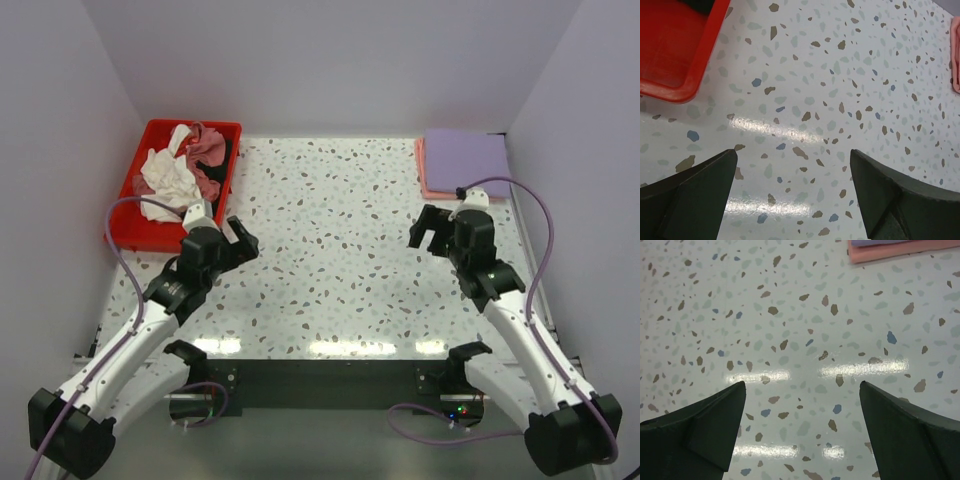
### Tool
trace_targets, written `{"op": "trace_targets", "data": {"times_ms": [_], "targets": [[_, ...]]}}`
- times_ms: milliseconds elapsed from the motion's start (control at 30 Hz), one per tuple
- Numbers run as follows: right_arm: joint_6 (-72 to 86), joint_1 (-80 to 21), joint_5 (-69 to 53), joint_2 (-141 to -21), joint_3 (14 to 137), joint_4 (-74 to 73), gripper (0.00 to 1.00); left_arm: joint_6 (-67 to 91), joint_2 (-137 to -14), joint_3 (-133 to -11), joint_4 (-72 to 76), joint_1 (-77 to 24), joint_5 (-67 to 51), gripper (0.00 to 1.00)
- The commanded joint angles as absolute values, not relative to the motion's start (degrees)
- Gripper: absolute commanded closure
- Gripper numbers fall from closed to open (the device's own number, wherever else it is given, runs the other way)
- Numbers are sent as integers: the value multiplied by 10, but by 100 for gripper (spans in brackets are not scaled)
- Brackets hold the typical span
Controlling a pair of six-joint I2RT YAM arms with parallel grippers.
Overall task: Fold and stack the t-shirts
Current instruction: Reset both grippers
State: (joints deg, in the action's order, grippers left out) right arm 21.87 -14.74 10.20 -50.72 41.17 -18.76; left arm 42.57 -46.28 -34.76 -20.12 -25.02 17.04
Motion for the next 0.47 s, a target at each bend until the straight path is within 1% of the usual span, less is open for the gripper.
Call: {"op": "trace_targets", "data": {"times_ms": [0, 433], "targets": [[221, -148, 59, -459, 392, -168, 1, 438, -456, -344, -168, -248, 183, 0], [224, -148, 86, -406, 377, -181, 1, 442, -411, -345, -170, -248, 189, 0]]}}
